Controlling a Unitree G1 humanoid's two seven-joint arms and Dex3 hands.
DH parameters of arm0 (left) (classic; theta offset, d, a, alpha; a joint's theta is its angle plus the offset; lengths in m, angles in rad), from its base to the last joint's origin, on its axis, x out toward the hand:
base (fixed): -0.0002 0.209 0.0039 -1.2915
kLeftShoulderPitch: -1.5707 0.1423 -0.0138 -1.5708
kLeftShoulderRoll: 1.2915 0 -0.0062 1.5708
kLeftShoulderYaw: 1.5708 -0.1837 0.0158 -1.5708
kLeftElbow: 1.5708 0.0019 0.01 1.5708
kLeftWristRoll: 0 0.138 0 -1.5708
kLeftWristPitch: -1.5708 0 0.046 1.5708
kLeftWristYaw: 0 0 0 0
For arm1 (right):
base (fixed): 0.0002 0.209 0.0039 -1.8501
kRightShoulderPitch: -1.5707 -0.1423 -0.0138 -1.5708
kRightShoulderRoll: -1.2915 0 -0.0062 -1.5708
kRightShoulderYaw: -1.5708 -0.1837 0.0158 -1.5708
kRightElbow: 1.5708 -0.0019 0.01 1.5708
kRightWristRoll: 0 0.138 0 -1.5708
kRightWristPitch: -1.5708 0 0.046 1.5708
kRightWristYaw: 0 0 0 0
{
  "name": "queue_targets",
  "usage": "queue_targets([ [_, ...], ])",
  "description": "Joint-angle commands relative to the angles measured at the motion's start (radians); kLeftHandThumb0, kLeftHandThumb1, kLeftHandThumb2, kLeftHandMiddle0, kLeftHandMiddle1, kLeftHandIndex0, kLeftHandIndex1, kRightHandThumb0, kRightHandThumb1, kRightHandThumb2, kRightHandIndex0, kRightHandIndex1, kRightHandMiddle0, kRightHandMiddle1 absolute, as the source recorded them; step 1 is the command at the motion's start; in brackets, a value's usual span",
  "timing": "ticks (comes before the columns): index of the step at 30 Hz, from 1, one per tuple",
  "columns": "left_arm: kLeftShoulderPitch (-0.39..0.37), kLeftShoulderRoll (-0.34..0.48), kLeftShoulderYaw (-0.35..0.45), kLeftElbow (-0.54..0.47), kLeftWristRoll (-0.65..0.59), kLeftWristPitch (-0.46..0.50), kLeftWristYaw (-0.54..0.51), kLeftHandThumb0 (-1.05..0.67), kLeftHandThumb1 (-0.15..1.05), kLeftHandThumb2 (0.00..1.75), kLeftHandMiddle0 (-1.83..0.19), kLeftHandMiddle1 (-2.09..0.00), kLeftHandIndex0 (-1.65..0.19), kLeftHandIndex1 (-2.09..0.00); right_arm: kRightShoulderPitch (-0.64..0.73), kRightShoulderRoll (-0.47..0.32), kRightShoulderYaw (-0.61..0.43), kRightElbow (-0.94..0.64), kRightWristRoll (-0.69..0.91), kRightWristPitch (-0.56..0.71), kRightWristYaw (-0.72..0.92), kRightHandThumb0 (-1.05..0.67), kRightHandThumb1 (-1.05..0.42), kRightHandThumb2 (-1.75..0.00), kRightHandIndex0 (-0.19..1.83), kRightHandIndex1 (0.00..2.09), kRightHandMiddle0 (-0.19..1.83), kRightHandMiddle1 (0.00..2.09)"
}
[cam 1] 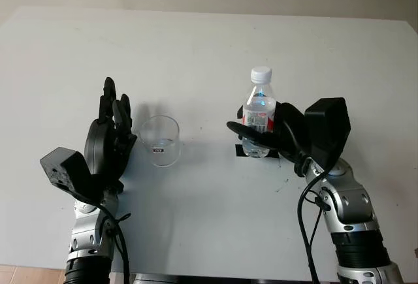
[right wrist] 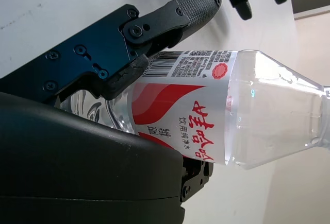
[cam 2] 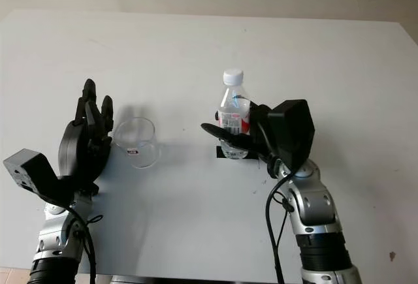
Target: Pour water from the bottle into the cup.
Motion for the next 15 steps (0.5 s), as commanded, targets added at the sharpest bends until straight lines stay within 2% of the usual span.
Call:
queue_targets([
  [1,0.003,0.013,0.004,-0.003,-0.004,0.001,-0.008,-0.79,1.05,0.75,0.12,-0.05,0.17,-0.05,0.008,0.0,0.004,0.031,-0.024,-0.086,-0.002,-0.37,-1.05,-0.23,1.03,2.09,0.52,2.09],
  [5,0.001,0.017,0.004,0.0,-0.005,-0.002,-0.01,-0.79,1.05,0.75,0.12,-0.05,0.17,-0.05,0.004,0.008,0.004,0.102,-0.047,-0.209,-0.002,-0.37,-1.05,-0.24,1.04,2.09,0.52,2.09],
  [15,0.0,0.021,0.006,-0.001,-0.01,0.001,-0.01,-0.79,1.05,0.74,0.1,-0.06,0.15,-0.06,0.008,0.024,-0.009,0.164,-0.041,-0.298,0.0,-0.39,-1.05,-0.24,1.06,2.09,0.54,2.09],
])
